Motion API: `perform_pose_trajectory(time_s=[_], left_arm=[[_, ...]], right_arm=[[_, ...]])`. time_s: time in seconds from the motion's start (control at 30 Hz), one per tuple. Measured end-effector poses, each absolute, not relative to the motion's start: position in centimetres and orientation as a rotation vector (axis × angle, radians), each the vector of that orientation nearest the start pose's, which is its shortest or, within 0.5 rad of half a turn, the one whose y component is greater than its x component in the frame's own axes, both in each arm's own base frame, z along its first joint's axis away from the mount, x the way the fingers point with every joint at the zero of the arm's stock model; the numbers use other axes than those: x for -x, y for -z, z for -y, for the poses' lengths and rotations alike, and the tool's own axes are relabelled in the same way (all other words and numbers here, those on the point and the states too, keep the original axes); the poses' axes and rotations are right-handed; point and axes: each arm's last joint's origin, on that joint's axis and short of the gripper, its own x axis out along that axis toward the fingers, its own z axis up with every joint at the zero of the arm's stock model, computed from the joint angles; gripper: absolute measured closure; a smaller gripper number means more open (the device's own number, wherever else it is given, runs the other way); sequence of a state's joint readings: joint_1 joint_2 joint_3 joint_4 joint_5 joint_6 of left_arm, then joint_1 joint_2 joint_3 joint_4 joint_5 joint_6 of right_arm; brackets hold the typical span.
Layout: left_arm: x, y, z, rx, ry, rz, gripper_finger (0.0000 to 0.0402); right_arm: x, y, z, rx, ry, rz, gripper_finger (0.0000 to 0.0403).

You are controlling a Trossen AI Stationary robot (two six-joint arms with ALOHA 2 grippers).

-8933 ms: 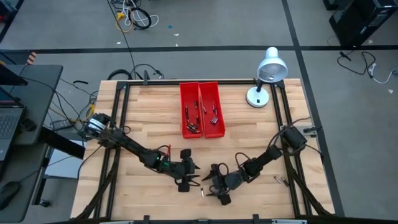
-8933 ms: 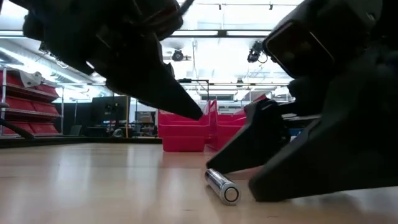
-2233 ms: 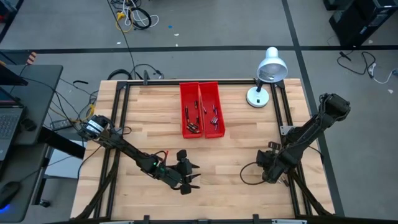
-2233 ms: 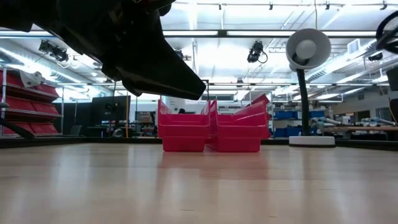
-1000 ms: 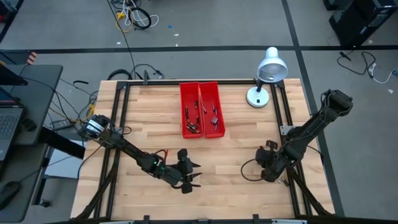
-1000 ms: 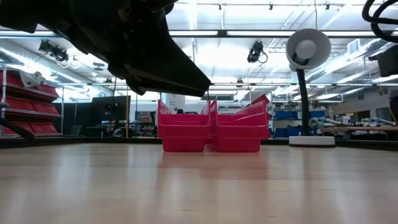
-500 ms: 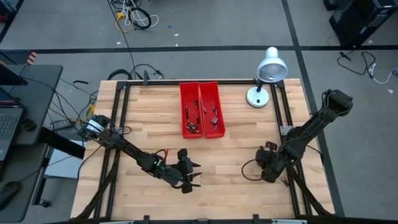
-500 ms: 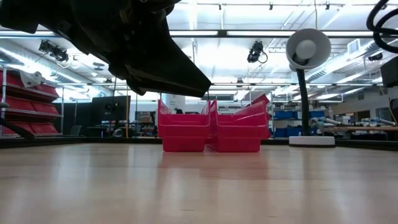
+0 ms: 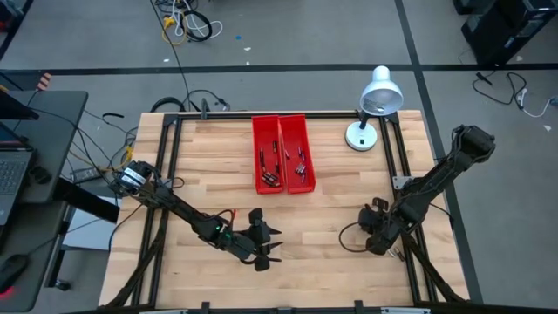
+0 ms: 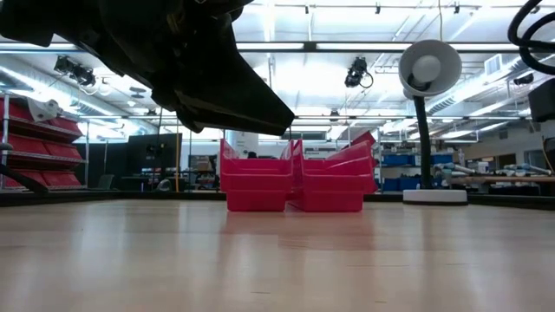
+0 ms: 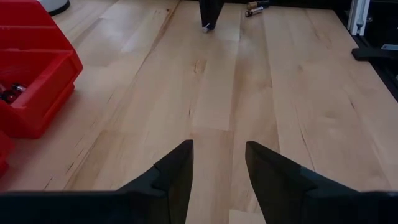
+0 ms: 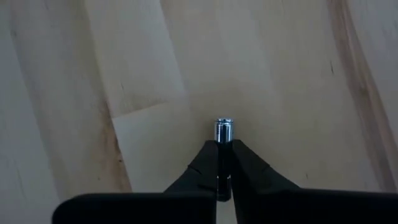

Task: Sort batteries
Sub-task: Put the silver battery into the right red bin

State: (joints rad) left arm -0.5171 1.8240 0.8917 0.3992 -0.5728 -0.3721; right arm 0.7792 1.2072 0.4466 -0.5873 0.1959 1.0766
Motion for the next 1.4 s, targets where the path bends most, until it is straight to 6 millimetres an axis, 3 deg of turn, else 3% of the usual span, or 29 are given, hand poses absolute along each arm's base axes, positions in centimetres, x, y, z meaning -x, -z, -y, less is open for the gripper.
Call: perform_pose_trajectory(time_s=[0.4, 0.73, 1.03, 1.23, 1.4], left_arm=[[-32.0, -15.1, 16.4, 0.09, -0.138, -0.436, 0.0239], [-32.3, -15.4, 16.1, 0.106, -0.145, -0.413, 0.0239], [-32.4, -15.3, 16.0, 0.106, -0.147, -0.413, 0.0239], [-32.3, -15.3, 16.0, 0.104, -0.147, -0.417, 0.0239], [-32.3, -15.3, 16.0, 0.094, -0.146, -0.42, 0.0239]], right_arm=[[-14.8, -16.4, -12.6, -0.25, 0.117, -1.108, 0.039], [-19.7, -20.5, -11.0, -0.119, 0.168, -0.781, 0.039], [-24.5, -23.8, -5.9, -0.007, 0.266, -0.426, 0.039], [-25.5, -24.2, -1.4, -0.04, 0.352, -0.392, 0.0387], [-25.8, -24.6, 1.1, -0.098, 0.332, -0.357, 0.0374]])
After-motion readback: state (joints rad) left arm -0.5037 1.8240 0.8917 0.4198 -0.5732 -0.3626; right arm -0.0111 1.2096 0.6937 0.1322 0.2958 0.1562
